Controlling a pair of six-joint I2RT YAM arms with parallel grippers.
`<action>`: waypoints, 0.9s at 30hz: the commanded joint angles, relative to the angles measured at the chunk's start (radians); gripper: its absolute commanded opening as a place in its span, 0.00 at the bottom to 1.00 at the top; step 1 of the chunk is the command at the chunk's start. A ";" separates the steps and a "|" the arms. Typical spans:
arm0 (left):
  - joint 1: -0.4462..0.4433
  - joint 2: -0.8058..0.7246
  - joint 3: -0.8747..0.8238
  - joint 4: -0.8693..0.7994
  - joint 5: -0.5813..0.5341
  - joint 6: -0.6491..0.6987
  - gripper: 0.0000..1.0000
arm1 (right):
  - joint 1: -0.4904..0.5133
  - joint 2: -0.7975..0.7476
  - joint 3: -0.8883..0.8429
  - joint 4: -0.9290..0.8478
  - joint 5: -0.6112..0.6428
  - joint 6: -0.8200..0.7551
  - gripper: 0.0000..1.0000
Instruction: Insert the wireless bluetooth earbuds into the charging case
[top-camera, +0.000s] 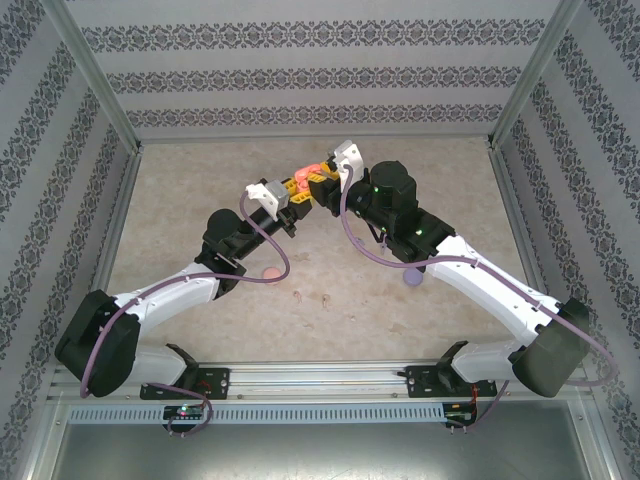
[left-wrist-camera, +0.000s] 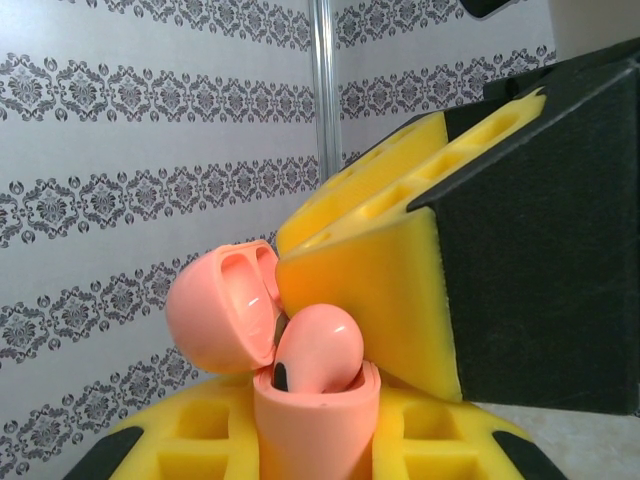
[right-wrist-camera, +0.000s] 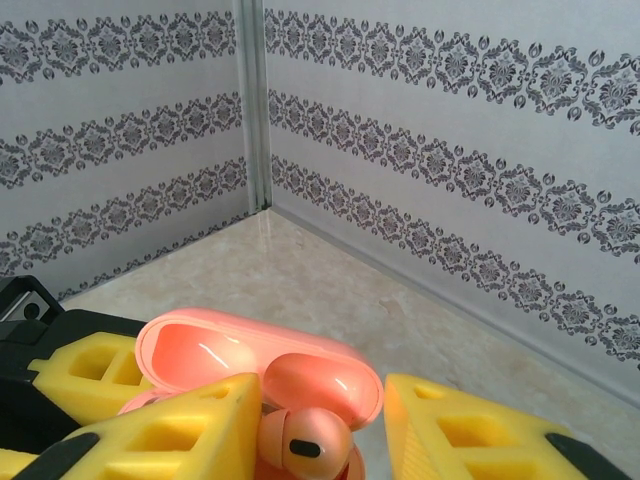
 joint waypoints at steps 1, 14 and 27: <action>-0.023 -0.007 0.043 0.085 0.016 -0.010 0.00 | 0.024 0.009 -0.031 -0.066 -0.018 0.013 0.39; -0.024 -0.005 0.044 0.084 0.008 -0.006 0.00 | 0.025 -0.040 -0.093 -0.056 -0.021 0.051 0.49; -0.024 -0.004 0.041 0.080 0.002 -0.006 0.00 | 0.025 -0.064 -0.087 -0.059 -0.042 0.078 0.52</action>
